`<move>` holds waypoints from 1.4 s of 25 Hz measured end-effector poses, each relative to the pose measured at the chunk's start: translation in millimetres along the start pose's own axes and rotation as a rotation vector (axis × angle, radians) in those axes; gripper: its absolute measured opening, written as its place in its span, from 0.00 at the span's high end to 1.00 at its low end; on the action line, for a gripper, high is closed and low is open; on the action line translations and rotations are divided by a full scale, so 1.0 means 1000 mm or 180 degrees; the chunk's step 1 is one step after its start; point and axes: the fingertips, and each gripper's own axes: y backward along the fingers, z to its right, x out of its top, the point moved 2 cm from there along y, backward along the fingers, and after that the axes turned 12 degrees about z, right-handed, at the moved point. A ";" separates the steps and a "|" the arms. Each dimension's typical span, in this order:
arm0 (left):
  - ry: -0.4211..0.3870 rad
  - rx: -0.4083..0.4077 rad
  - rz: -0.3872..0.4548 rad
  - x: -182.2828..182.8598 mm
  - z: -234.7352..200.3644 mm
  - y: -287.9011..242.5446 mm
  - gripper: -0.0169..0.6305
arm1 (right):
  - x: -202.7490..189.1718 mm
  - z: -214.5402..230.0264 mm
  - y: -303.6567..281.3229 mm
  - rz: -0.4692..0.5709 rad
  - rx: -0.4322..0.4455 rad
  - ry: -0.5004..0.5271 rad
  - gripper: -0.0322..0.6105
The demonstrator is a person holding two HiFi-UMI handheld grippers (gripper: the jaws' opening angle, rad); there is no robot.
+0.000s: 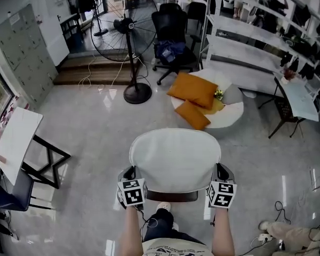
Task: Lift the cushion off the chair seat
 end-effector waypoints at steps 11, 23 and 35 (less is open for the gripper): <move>-0.0059 0.0107 0.0467 0.068 0.027 0.059 0.92 | 0.071 0.026 0.041 0.0465 0.0031 -0.0058 0.90; -0.0070 0.0154 0.0843 0.113 0.033 0.096 0.92 | 0.121 0.032 0.071 0.0871 0.0073 -0.0102 0.90; -0.0101 0.0134 0.1021 0.136 0.032 0.117 0.92 | 0.144 0.031 0.083 0.1037 0.0070 -0.0133 0.90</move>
